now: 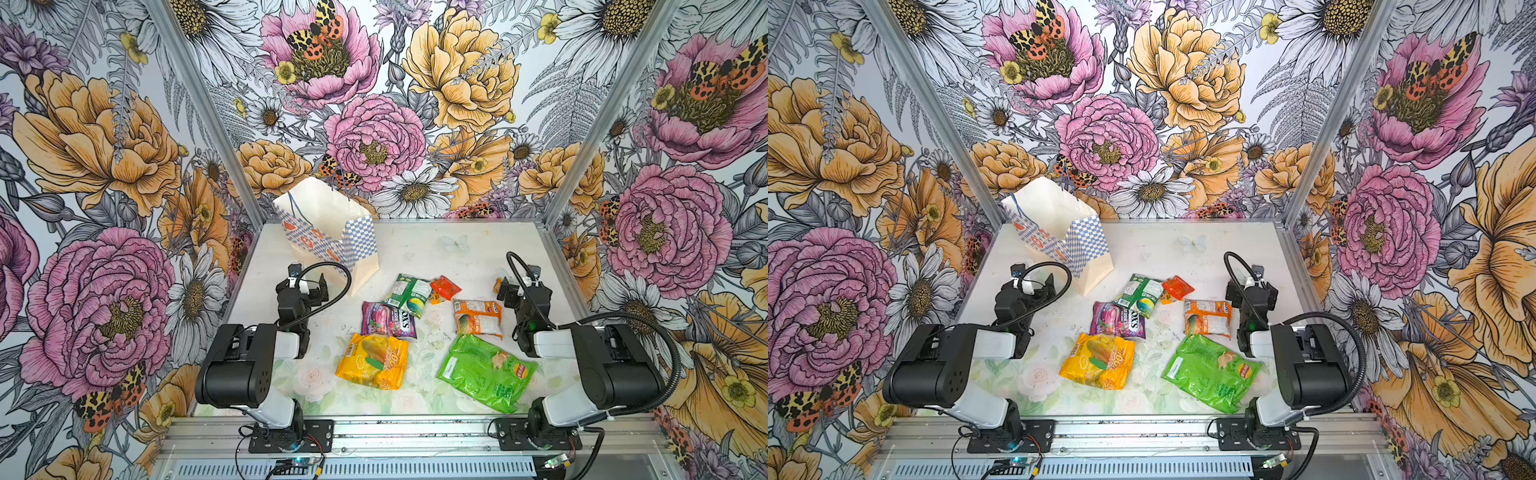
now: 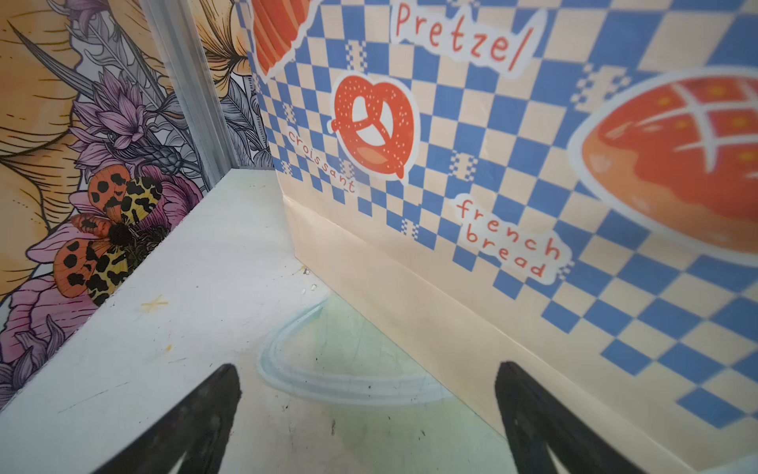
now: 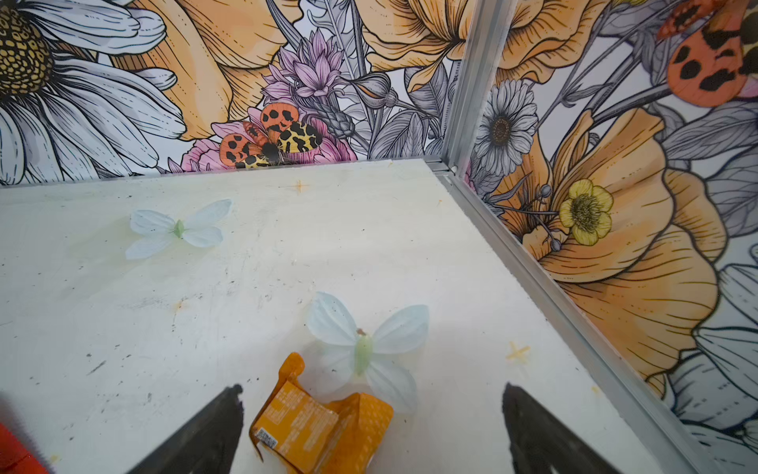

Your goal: Place the snacks into the paper bag

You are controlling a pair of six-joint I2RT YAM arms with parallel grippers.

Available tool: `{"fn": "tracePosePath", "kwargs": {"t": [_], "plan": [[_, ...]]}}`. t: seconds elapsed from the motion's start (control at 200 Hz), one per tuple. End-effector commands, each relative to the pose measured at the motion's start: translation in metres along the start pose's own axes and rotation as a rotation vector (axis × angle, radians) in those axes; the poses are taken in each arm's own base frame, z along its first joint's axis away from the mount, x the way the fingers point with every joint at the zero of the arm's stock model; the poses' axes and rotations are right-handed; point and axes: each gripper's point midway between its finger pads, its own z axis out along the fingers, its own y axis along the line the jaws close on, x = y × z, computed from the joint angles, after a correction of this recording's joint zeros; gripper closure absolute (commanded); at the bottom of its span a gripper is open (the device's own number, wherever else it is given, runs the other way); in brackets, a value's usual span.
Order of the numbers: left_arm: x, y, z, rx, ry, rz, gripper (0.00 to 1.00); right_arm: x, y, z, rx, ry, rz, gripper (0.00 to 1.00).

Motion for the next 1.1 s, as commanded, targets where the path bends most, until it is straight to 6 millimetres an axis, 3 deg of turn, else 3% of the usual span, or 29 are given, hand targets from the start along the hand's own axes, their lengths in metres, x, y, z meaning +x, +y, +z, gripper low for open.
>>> {"fn": "tracePosePath", "kwargs": {"t": [0.0,1.091], "plan": [[-0.007,0.001,0.001,0.0,-0.019,0.001,0.01,-0.014,0.002,0.002,-0.006,-0.035,0.008,0.0],[-0.007,0.011,0.002,-0.048,-0.017,-0.025,0.01,-0.014,0.002,0.002,-0.006,-0.035,0.007,0.0]]}}
